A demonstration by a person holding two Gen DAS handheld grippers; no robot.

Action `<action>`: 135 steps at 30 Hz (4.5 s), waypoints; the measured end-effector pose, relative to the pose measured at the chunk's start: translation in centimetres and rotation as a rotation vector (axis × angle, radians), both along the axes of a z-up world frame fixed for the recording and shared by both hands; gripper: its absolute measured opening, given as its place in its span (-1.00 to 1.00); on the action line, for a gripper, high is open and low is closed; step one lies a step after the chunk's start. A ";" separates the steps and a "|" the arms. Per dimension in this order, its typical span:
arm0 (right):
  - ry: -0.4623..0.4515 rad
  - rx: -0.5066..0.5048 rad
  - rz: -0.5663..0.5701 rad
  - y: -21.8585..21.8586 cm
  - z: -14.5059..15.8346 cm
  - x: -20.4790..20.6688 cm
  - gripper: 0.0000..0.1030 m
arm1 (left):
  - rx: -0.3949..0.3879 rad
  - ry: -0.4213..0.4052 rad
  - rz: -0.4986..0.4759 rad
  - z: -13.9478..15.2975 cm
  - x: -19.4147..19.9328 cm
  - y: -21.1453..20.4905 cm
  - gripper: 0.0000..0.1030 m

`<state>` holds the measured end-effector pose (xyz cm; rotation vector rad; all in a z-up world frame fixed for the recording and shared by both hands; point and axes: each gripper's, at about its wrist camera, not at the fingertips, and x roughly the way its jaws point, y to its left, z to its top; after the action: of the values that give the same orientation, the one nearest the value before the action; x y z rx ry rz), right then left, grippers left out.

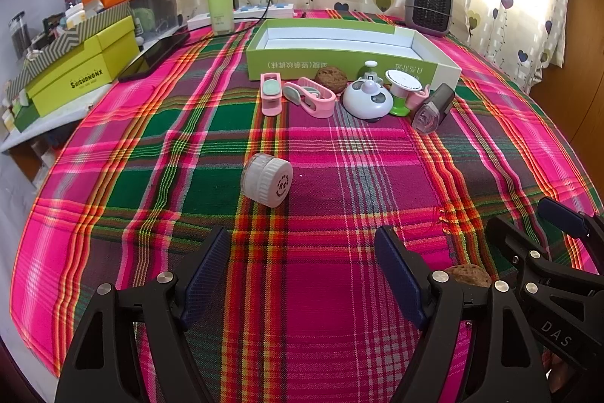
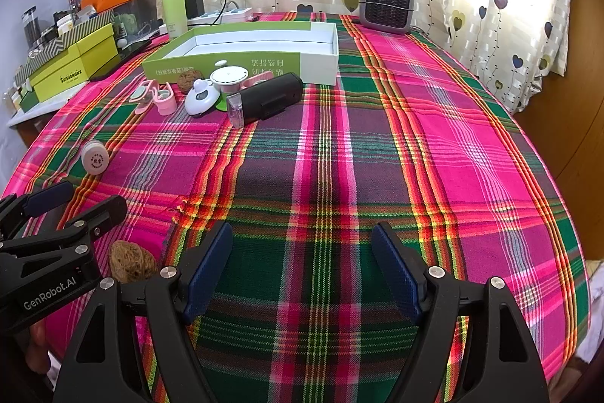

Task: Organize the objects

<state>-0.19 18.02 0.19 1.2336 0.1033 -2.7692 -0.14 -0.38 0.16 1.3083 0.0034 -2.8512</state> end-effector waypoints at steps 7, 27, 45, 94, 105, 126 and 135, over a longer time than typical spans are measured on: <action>-0.001 -0.002 0.010 0.0 0.1 0.0 0.48 | 0.004 -0.003 -0.012 0.2 0.0 -0.1 0.53; -0.035 -0.087 0.100 0.7 0.5 0.2 0.48 | 0.051 -0.011 -0.036 0.4 0.5 -1.2 0.52; -0.008 -0.181 0.450 -3.2 1.6 2.4 0.28 | 0.109 0.054 -0.070 2.3 1.3 -5.6 0.51; -0.054 -0.164 0.461 -4.6 0.2 1.2 -0.42 | 0.101 0.019 -0.100 0.8 -2.9 -4.3 -0.66; -0.046 -0.175 0.430 -4.2 0.6 0.2 -0.42 | 0.106 0.026 -0.103 1.2 -3.3 -4.4 -0.66; 0.019 -0.190 0.351 -2.9 3.6 -5.7 -0.42 | 0.118 0.078 -0.150 4.3 -7.2 -2.6 -0.66; 0.052 -0.188 0.295 -2.2 4.9 -9.9 -0.42 | 0.117 0.104 -0.153 5.4 -10.5 -2.2 -0.66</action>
<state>-10.04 15.82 5.10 1.0110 0.0252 -2.4924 -10.67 -2.60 5.56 1.2275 0.0753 -3.0888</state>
